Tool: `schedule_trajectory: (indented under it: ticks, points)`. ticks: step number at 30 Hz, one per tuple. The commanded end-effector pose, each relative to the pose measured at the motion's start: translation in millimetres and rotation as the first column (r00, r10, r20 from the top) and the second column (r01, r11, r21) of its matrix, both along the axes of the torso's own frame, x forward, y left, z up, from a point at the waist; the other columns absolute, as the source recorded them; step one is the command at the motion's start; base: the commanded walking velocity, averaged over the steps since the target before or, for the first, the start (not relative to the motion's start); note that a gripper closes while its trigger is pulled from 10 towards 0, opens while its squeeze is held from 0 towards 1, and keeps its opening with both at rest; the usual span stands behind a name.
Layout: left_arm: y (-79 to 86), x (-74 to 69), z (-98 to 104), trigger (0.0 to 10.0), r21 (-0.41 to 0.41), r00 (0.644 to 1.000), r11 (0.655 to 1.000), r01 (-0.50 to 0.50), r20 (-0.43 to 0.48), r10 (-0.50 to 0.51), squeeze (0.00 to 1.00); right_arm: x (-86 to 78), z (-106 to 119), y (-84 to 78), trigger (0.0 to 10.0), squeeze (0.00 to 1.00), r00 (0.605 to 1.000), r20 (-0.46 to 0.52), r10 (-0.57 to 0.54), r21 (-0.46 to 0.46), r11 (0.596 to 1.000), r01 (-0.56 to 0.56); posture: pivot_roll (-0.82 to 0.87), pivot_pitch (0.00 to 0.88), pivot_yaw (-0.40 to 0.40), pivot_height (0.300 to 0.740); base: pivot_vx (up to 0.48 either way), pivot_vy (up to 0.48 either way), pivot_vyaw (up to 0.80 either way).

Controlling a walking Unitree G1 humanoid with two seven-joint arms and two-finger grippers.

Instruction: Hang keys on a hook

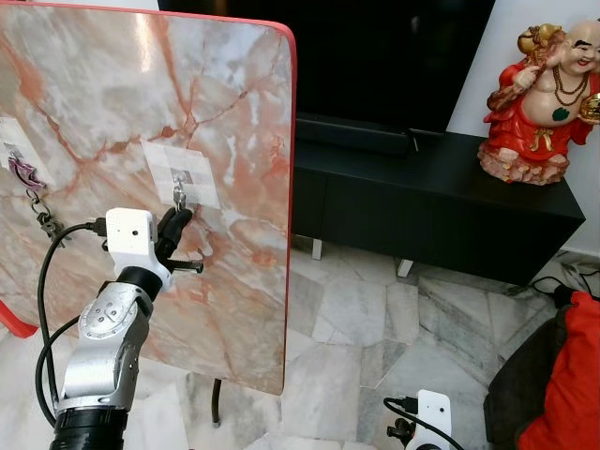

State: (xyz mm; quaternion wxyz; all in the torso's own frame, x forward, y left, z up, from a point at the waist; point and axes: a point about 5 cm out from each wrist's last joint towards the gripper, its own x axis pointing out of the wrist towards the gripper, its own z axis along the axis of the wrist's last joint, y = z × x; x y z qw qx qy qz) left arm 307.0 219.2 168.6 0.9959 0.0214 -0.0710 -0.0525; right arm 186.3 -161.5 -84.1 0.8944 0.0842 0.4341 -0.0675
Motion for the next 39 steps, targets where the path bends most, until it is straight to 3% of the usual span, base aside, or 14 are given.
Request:
schedule_trajectory:
  ticks: [1,39]
  points:
    - [-2.0,3.6,5.7,10.0,0.018,1.000,1.000,0.006,0.016,-0.006,0.00,1.2,0.5,-1.1,10.0,0.00,1.000,0.000,-0.010,0.001,1.000,0.010,0.05,0.000,-0.062,0.740,0.000,0.000,0.00]
    - [-8.3,14.7,11.0,10.0,0.013,0.999,1.000,0.027,0.027,-0.027,0.00,4.3,1.9,-0.1,10.0,0.00,1.000,0.008,-0.011,0.006,1.000,0.011,0.05,0.000,-0.062,0.740,0.000,0.000,0.00]
